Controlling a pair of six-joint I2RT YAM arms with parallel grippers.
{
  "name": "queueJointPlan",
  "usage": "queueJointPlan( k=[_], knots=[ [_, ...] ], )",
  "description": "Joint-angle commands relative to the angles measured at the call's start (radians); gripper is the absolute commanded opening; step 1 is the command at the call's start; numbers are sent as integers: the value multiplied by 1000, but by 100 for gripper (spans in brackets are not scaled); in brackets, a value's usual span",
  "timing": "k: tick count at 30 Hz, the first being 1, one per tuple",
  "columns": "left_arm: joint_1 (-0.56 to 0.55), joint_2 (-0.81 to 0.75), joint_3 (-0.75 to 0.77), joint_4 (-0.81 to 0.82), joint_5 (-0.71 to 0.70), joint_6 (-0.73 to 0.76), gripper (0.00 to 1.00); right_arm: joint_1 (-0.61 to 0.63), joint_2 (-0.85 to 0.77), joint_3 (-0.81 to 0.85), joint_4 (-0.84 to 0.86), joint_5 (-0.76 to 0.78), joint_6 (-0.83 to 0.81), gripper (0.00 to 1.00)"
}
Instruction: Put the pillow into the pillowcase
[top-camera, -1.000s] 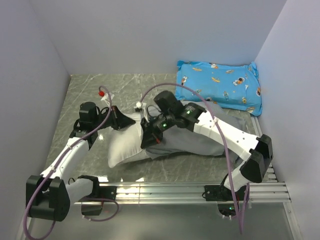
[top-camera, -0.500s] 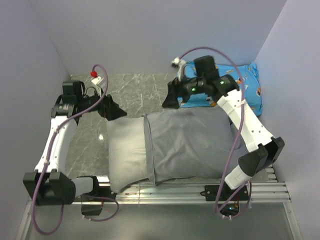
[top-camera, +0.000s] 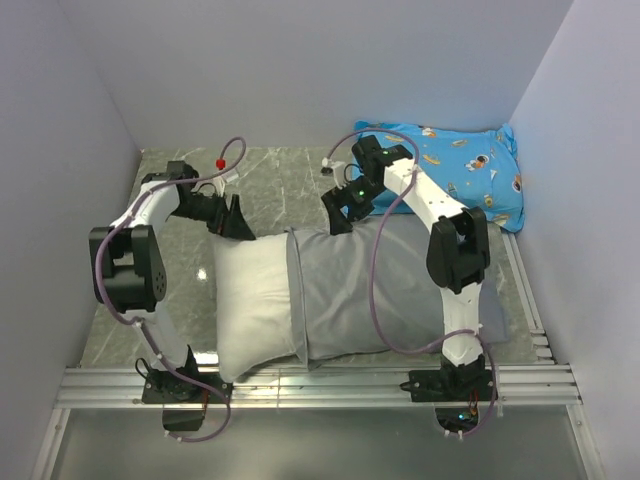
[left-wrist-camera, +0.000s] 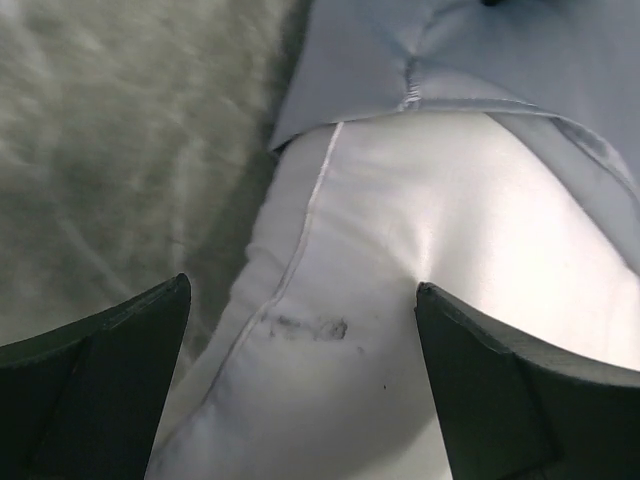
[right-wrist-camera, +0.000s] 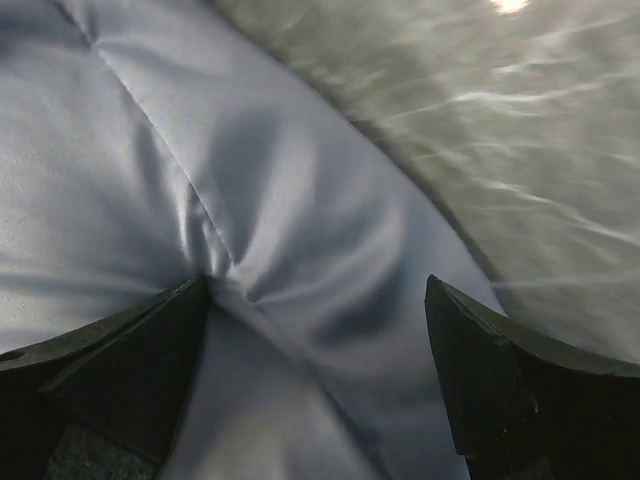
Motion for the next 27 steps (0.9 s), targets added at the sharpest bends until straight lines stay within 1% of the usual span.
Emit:
queueJointPlan(
  k=[1,2,3,4,5,6,7,8,9,10,11,12,13,14,15,16,17,18,19,20,21,22,23,24,25,26,27],
  knots=[
    [-2,36,59,-366,173,364,99,17,2,81,-238,-216,-139,93],
    [-5,46,51,-414,208,417,95,22,8,93,-273,-247,-162,89],
    [-8,53,36,-451,249,464,88,29,14,109,-305,-270,-205,72],
    [-13,49,28,-450,262,459,68,32,22,141,-360,-309,-221,64],
    [-25,43,24,-448,268,460,57,34,20,155,-372,-328,-230,51],
    [-32,32,30,-450,276,460,48,34,17,167,-370,-337,-215,18],
    [-39,26,45,-450,277,449,26,32,0,202,-369,-334,-210,1],
    [-39,23,97,-450,282,425,16,32,-7,225,-363,-331,-183,0],
    [-37,23,134,-450,288,425,9,32,-15,251,-350,-319,-166,0],
    [-39,26,177,-450,291,390,0,28,-40,311,-309,-304,-141,0],
    [-39,30,277,-441,293,365,0,23,-58,333,-268,-263,-109,0],
    [-39,35,327,-432,296,313,0,16,-81,350,-213,-236,-30,0],
    [-40,31,371,-397,297,258,0,-7,-139,363,-79,-210,12,0],
    [-39,18,431,-291,291,201,1,-20,-170,362,-7,-160,50,0],
    [-39,-30,442,-210,278,91,0,-27,-202,360,56,-135,95,0],
    [-39,-69,438,-130,230,30,1,-32,-263,347,153,-106,106,0],
    [-39,-113,392,42,212,-30,0,-34,-290,342,185,-75,112,0],
    [-39,-205,360,103,192,-102,0,-34,-316,334,205,-72,115,0],
    [-39,-248,334,130,178,-100,0,-31,-364,313,217,-74,109,0],
    [-39,-287,289,121,150,-73,0,-15,-391,290,208,-74,97,0],
    [-69,-346,263,54,133,25,0,0,-420,256,199,-61,57,0],
    [-101,-374,233,-4,117,87,0,21,-487,156,176,-40,25,0],
    [-121,-402,143,-54,75,145,0,70,-529,84,170,-12,0,0],
    [-143,-464,78,-85,55,231,0,95,-573,-1,173,0,-15,0],
    [-163,-503,1,-91,31,248,0,130,-663,-187,190,5,-18,0],
    [-204,-544,-163,-73,9,251,1,159,-710,-289,205,17,-14,0],
    [-230,-633,-244,-50,-38,267,0,240,-794,-393,220,22,-3,0]
  ],
)
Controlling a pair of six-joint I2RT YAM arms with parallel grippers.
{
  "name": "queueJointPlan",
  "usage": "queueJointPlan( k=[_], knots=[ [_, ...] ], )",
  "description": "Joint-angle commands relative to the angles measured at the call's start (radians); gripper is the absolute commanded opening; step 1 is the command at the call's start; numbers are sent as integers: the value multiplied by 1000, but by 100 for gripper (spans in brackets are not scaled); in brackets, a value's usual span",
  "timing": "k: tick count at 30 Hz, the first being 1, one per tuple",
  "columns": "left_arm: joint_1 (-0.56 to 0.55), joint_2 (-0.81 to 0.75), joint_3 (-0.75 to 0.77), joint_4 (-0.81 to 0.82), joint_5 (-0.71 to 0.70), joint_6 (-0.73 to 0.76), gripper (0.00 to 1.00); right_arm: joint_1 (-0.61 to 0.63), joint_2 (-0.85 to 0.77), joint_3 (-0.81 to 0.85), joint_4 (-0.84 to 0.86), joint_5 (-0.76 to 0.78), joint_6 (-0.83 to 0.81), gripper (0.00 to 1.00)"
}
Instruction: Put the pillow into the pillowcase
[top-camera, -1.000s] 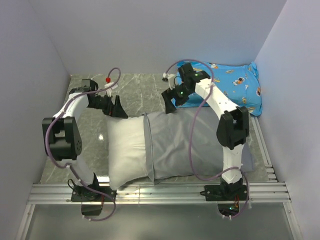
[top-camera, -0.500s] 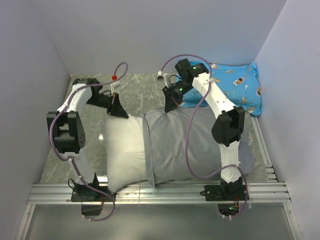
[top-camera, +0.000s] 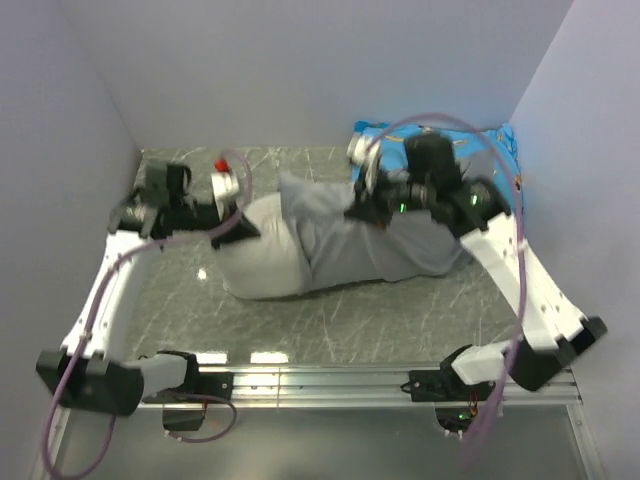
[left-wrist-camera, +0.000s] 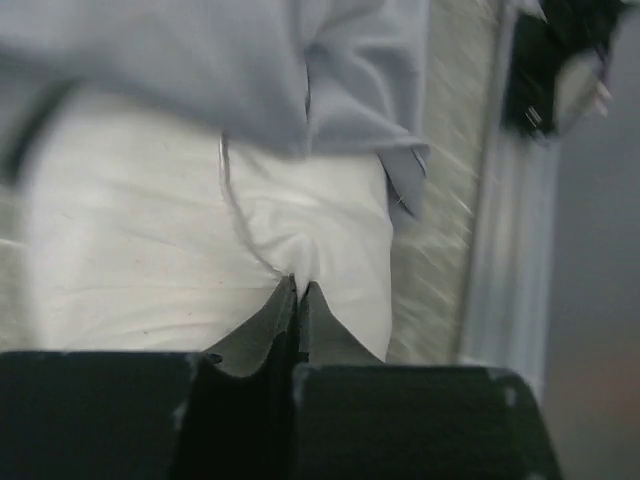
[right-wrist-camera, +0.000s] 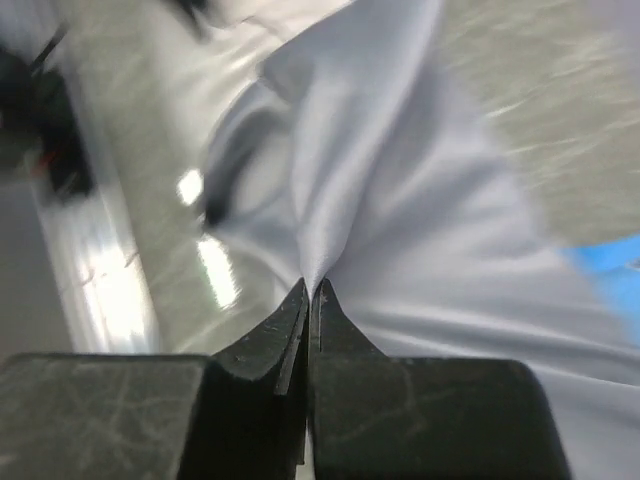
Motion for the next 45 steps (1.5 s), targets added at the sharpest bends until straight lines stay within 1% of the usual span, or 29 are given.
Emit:
queueJointPlan(
  k=[1,2,3,4,5,6,7,8,9,11,12,13,15,17,18,19,20,21,22,23,25,26,27,29,30,36,39,42,45],
  knots=[
    [-102,-134,-311,-6,-124,94,7,169,-153,-433,70,40,-16,0],
    [-165,-185,-447,37,-151,73,19,199,-183,-519,77,38,-15,12],
    [-196,-279,-497,57,-206,59,31,217,-219,-594,69,14,-31,26],
    [-217,-326,-532,65,-225,53,64,217,-231,-701,34,-4,-44,47],
    [-240,-367,-561,83,-255,45,77,219,-243,-728,13,29,-59,69],
    [-239,-450,-563,106,-295,-40,86,217,-263,-739,-12,61,-93,74],
    [-239,-482,-554,116,-302,-62,92,216,-276,-713,-52,98,-102,77],
    [-239,-512,-519,111,-309,-88,95,214,-289,-689,-66,176,-116,83],
    [-239,-554,-502,125,-319,-189,99,210,-323,-632,-72,205,-136,86],
    [-239,-598,-471,177,-380,-315,99,199,-346,-566,-71,251,-144,91],
    [-239,-607,-465,198,-412,-351,99,200,-342,-484,-66,267,-133,91],
    [-239,-613,-462,229,-500,-392,99,200,-328,-434,-67,278,-118,92],
    [-237,-609,-453,303,-582,-481,99,182,-264,-289,-67,269,-46,92],
    [-215,-589,-431,341,-628,-526,99,158,-225,-219,-54,240,40,92],
    [-198,-557,-419,372,-619,-564,99,154,-201,-183,-22,221,65,91],
    [-147,-535,-404,380,-603,-585,99,154,-190,-181,6,236,98,91],
    [-115,-479,-364,386,-563,-649,99,154,-150,-159,21,248,144,90],
    [-77,-448,-344,401,-522,-668,99,153,-124,-149,41,276,160,89],
    [-2,-413,-310,410,-476,-676,99,150,-97,-139,57,297,198,87],
    [22,-332,-290,413,-430,-697,98,147,-45,-133,75,322,217,87],
    [54,-235,-212,381,-408,-693,98,135,18,-109,127,371,254,86],
    [59,-131,-181,361,-373,-660,98,130,89,-92,136,385,296,85],
    [62,-86,-154,343,-351,-647,97,124,127,-43,146,397,321,85],
    [65,15,-121,341,-302,-626,95,109,231,12,150,378,384,83],
    [65,37,-127,367,-279,-633,95,105,259,60,161,388,405,82],
    [66,161,-215,551,-277,-717,94,79,479,242,190,457,482,82],
    [68,191,-233,577,-260,-728,94,73,543,304,196,492,501,82],
    [68,180,-247,587,-294,-704,95,66,573,321,196,505,517,82],
    [68,178,-255,591,-331,-696,96,64,592,316,184,511,524,78]
  ],
)
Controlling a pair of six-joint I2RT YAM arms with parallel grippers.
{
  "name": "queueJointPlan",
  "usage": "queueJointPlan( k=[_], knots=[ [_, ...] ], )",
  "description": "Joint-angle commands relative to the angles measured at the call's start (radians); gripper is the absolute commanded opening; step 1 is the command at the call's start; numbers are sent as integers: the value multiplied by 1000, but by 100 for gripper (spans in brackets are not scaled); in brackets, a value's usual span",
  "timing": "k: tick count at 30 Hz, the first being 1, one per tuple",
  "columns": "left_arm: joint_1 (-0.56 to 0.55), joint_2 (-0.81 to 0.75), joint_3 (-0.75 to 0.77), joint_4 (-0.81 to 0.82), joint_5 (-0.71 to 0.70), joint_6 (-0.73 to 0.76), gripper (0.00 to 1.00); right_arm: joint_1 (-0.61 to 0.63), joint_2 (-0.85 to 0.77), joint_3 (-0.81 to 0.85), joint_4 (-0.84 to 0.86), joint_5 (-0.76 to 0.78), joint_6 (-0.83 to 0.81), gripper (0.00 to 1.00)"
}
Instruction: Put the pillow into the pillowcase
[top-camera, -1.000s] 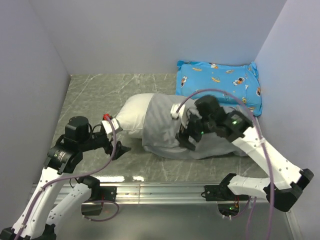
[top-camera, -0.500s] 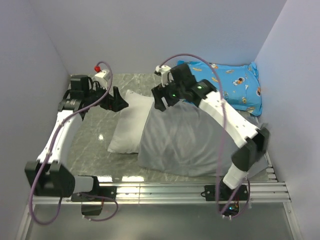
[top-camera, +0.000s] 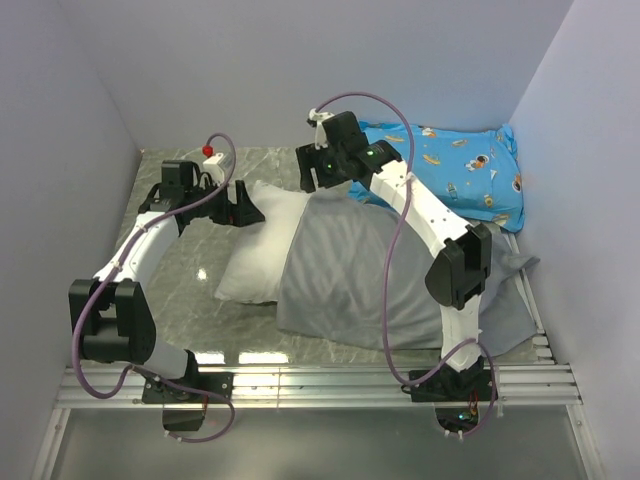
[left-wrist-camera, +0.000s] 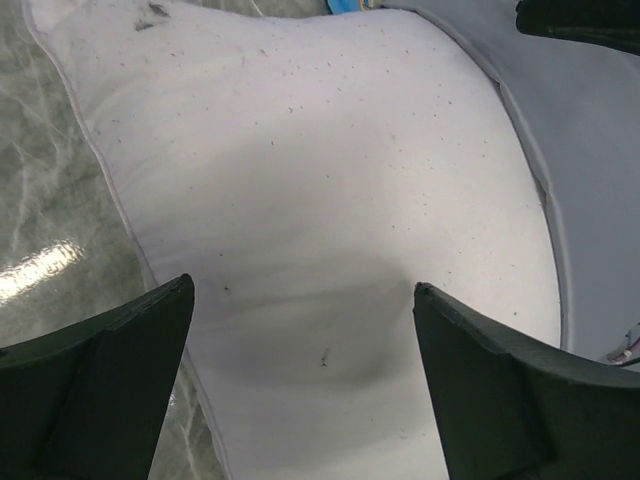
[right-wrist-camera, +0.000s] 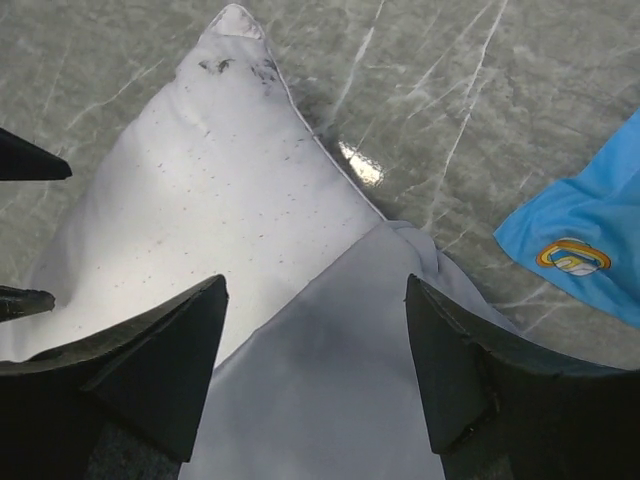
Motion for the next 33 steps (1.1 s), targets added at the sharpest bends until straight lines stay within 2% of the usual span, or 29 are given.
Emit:
queueJointPlan(
  k=[1,5,8,12,14,16,17,18,20,22,25,26,28,29,32,33],
  knots=[
    [3,-23,-3,68,-23,-1,97,-7,17,36,16,41,33,77],
    [1,-8,-8,93,-72,-13,99,0,26,-28,-10,26,29,74],
    [1,16,-11,111,-64,-26,99,6,33,-50,-14,-28,23,64],
    [1,64,-26,128,3,-67,99,16,40,-39,-11,-69,14,42],
    [1,73,-49,169,48,-102,99,28,36,-27,-11,-86,7,37],
    [1,73,-92,209,86,-145,99,39,37,-17,-17,-97,-5,25],
    [1,73,-103,225,94,-153,99,40,37,-16,-17,-101,-9,18],
    [-2,76,-112,239,101,-154,99,43,37,-13,-22,-107,-11,0],
    [-2,72,-128,265,129,-174,97,45,28,-10,-22,-112,-14,0],
    [-5,59,-154,329,190,-200,89,43,8,-4,-22,-156,-17,0],
    [-26,49,-181,421,308,-263,61,43,-25,24,-5,-274,4,0],
    [-34,44,-192,453,331,-292,46,45,-32,32,11,-305,15,0],
    [-67,11,-243,574,379,-382,35,54,-47,64,24,-377,40,0],
    [-81,-6,-264,629,408,-419,26,59,-49,71,39,-394,50,0],
    [-138,-53,-332,826,434,-588,10,106,-73,101,73,-428,96,0],
    [-164,-59,-351,864,434,-631,7,135,-78,108,79,-430,115,0]
  ],
)
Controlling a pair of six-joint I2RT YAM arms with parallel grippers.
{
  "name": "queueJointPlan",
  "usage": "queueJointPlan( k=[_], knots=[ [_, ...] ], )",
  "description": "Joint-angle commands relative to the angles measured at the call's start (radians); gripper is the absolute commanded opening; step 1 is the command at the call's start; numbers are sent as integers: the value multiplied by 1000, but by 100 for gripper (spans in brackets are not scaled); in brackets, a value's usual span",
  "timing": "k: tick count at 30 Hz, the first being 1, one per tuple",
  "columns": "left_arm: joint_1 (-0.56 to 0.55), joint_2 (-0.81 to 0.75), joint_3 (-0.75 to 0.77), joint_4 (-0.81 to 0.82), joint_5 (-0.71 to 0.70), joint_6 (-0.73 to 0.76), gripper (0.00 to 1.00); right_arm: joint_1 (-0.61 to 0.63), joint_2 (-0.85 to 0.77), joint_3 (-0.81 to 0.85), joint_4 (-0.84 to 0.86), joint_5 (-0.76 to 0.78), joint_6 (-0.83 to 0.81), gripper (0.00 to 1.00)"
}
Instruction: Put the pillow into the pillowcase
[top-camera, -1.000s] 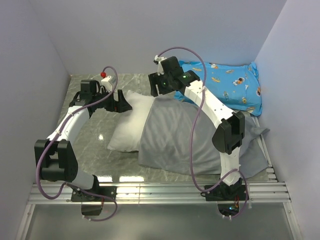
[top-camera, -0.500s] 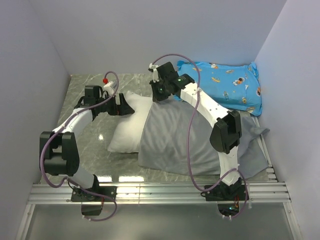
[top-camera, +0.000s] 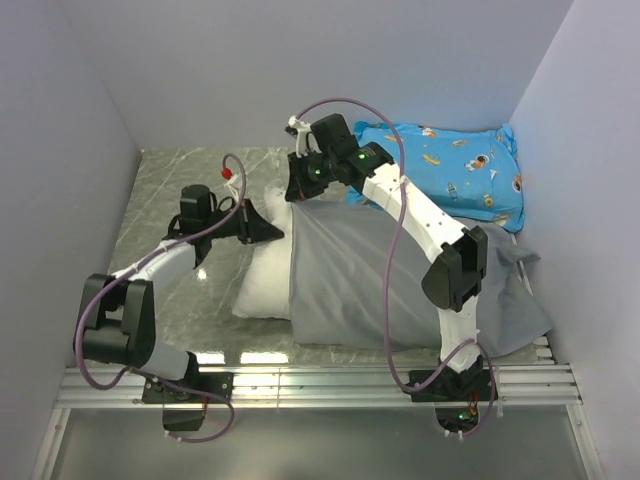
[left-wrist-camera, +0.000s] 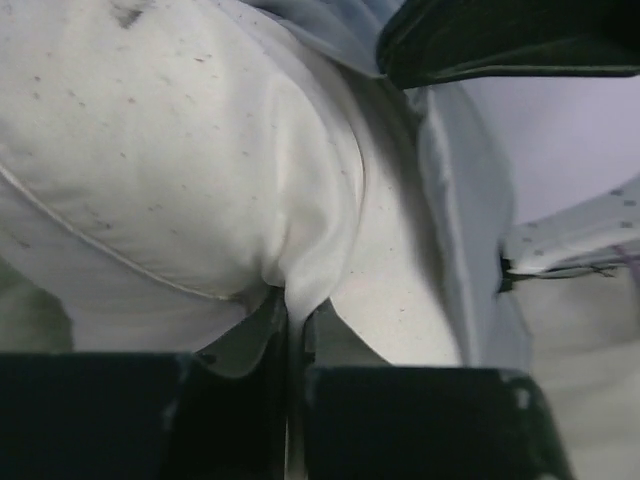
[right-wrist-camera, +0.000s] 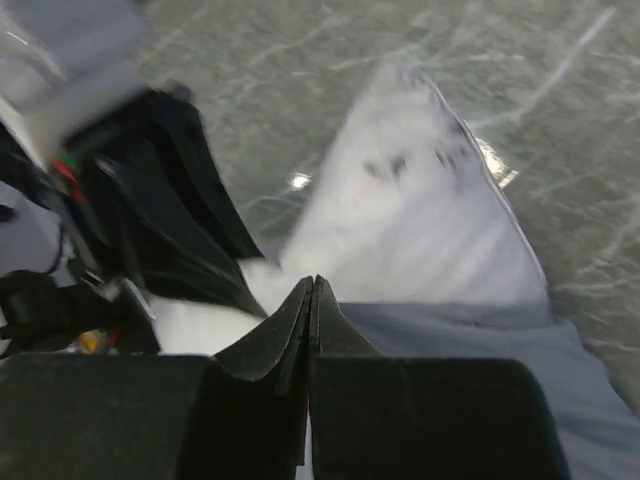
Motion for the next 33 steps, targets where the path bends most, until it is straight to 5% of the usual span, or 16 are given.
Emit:
queueJointPlan(
  k=[1,8,11,14,19,20,25,30,31,33],
  knots=[
    [-97,-71,-46,317,161,-297,5,100,-105,87,107,-127,82,0],
    [-144,-45,-103,795,156,-606,0,172,-125,125,211,-127,223,0],
    [-134,-33,-158,866,162,-695,1,163,-159,83,222,-99,230,0],
    [-112,-62,-195,741,181,-591,4,125,-196,34,152,-24,156,0],
    [-94,-172,-140,173,153,-112,4,-6,-297,-158,92,307,72,57],
    [-97,-182,-126,132,140,-67,4,-24,-303,-184,70,330,58,75],
    [-140,-206,-42,-150,55,266,4,-57,-319,-393,46,312,-5,85],
    [-167,-200,-1,-259,-12,366,4,-50,-303,-473,47,159,15,87],
    [-167,-203,-7,-252,-12,369,4,-49,-299,-483,52,148,16,84],
    [-173,-206,-26,-195,-9,350,4,-55,-274,-482,64,67,41,62]
  ],
)
